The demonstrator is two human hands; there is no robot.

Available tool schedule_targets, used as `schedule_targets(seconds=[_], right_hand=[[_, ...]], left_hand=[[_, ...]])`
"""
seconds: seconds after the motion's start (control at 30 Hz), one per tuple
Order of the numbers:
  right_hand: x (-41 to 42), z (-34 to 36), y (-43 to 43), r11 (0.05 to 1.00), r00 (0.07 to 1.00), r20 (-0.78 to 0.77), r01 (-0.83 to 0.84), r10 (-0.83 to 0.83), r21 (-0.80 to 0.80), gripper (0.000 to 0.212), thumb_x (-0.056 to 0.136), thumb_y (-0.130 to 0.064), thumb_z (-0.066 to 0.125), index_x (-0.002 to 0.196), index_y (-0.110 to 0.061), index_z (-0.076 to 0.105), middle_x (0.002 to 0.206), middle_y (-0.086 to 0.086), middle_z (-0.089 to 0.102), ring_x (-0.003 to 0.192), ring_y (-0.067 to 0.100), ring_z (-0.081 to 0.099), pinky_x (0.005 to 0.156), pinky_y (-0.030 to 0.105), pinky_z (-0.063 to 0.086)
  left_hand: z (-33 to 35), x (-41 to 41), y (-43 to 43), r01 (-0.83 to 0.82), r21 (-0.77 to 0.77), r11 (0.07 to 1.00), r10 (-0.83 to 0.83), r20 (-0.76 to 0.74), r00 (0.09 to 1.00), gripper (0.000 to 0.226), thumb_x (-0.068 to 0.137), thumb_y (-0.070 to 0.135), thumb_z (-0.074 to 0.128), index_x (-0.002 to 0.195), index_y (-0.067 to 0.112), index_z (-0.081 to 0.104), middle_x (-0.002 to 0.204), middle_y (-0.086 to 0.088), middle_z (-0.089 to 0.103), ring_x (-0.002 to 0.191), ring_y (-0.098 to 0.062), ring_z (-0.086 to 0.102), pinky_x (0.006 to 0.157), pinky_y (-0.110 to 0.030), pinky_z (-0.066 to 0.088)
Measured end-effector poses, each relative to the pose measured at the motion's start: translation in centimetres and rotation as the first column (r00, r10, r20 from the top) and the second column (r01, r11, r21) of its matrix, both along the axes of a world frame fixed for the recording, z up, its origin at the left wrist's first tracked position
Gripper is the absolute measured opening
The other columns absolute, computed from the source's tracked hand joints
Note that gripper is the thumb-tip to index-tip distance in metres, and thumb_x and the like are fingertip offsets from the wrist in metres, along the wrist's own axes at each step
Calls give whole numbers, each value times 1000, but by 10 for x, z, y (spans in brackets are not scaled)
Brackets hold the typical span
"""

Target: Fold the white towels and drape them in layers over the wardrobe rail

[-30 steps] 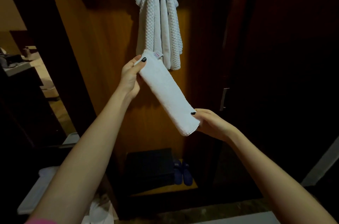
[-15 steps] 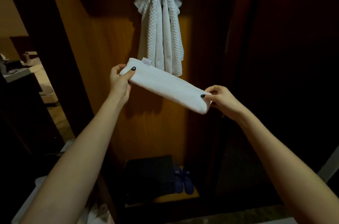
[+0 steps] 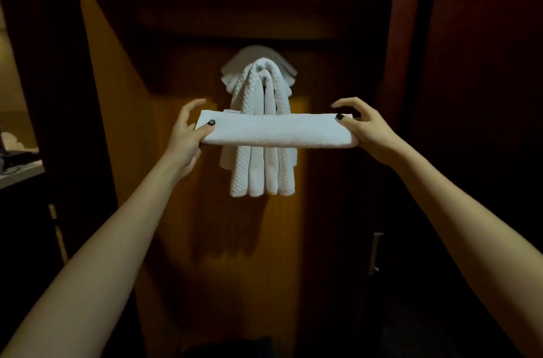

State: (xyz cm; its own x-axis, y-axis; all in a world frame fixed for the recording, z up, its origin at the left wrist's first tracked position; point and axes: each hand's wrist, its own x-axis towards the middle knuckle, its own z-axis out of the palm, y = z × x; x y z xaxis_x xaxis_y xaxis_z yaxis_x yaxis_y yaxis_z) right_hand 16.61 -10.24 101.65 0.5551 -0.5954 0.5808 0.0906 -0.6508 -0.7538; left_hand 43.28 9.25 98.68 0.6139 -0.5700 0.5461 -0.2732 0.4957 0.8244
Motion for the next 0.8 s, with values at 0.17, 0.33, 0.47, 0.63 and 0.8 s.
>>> schedule_targets(seconds=[0.17,0.33,0.47,0.63,0.8], right_hand=[[39,52,-34,963,968,111,-240,226,127,28,98,0,42,91,-14,65,97,-1,64,71,6,60,57,21,52],[77,99,-85,909,923,71,-384,378,162,22,97,-3,48,112,-10,62,102,7,64,79,12,64,66,23,54],[112,134,-126,912,921,148,-381,360,153,24,93,3,53,115,-2,61,104,10,66,81,15,68,69,24,57],[161,155,-175,941,953,176,-279,248,189,21,93,2,53,107,17,59,106,20,65,89,21,67,75,29,57],[222,156,-206,973,972,184,-175,146,153,12,95,-9,56,104,-1,56,107,15,61,96,24,62,86,41,52]], left_hand=[[50,34,-32,15,-72,997,-16,-14,1000,31,95,-5,46,101,18,66,111,-1,61,86,-8,62,64,-16,53],[100,78,-69,-30,-143,989,34,26,999,21,95,1,52,98,14,67,108,-4,62,87,-8,62,64,-15,53],[139,105,-105,-75,-189,979,92,83,992,17,91,0,58,88,16,62,101,0,61,76,-4,63,56,-15,50],[163,140,-146,-133,-192,972,172,203,964,21,89,0,60,84,20,65,105,-1,64,83,-7,62,61,-15,50],[162,186,-182,-240,-249,938,296,220,929,18,88,-1,63,95,15,67,106,-4,64,97,-20,61,78,-27,49]])
